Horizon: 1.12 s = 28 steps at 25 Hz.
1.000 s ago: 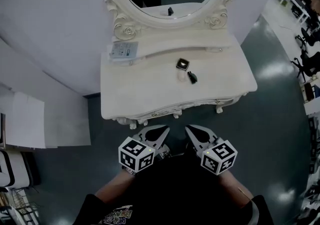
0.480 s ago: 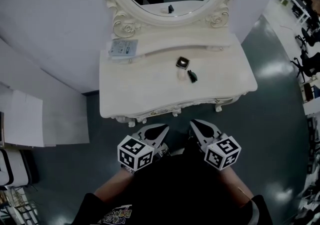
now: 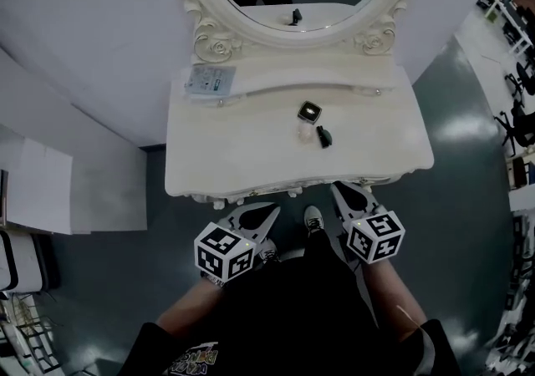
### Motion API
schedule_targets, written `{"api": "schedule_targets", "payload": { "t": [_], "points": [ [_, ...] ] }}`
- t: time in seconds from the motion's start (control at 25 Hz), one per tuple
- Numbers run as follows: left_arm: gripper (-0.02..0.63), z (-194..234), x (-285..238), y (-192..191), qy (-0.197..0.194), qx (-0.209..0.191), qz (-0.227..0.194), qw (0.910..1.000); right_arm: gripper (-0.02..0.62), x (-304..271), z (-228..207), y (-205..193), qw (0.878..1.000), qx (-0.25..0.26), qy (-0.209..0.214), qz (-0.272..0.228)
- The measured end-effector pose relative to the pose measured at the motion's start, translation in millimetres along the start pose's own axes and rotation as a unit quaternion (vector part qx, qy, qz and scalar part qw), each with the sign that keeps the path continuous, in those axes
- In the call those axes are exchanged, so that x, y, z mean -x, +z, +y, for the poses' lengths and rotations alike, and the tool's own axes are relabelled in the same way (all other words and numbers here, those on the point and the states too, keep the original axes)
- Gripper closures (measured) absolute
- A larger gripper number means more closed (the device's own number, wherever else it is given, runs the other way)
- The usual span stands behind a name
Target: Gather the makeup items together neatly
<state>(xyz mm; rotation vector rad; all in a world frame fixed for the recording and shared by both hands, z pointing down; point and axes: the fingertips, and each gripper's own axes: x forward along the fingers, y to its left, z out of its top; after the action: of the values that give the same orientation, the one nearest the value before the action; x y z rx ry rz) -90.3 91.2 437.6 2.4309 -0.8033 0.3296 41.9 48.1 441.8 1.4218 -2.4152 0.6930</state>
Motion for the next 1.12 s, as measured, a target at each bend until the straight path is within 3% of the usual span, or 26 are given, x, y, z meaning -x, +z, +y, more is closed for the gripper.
{"api": "schedule_targets", "payload": {
  "t": [0.2,0.32,0.64,1.12],
  "points": [
    [0.598,7.4,-19.3,10.4,0.018,0.012,-0.006,0.9998,0.552,-24.7,-39.4,0.8,1.0,0.017,-0.011,0.022],
    [0.598,12.6,-31.4,13.5,0.029,0.021,-0.006,0.9993,0.511,-44.3,-60.7,-4.2,0.999,0.027,-0.013,0.041],
    [0.598,19.6,-62.1,21.2,0.054,0.04,0.0,0.9977,0.499,-95.6,-110.0,-13.9,0.995,0.054,-0.012,0.083],
    [0.598,30.1,-83.3,17.4,0.098,0.082,0.001,0.9918,0.497,-154.8,-140.0,-34.7,0.984,0.103,0.021,0.146]
  ]
}}
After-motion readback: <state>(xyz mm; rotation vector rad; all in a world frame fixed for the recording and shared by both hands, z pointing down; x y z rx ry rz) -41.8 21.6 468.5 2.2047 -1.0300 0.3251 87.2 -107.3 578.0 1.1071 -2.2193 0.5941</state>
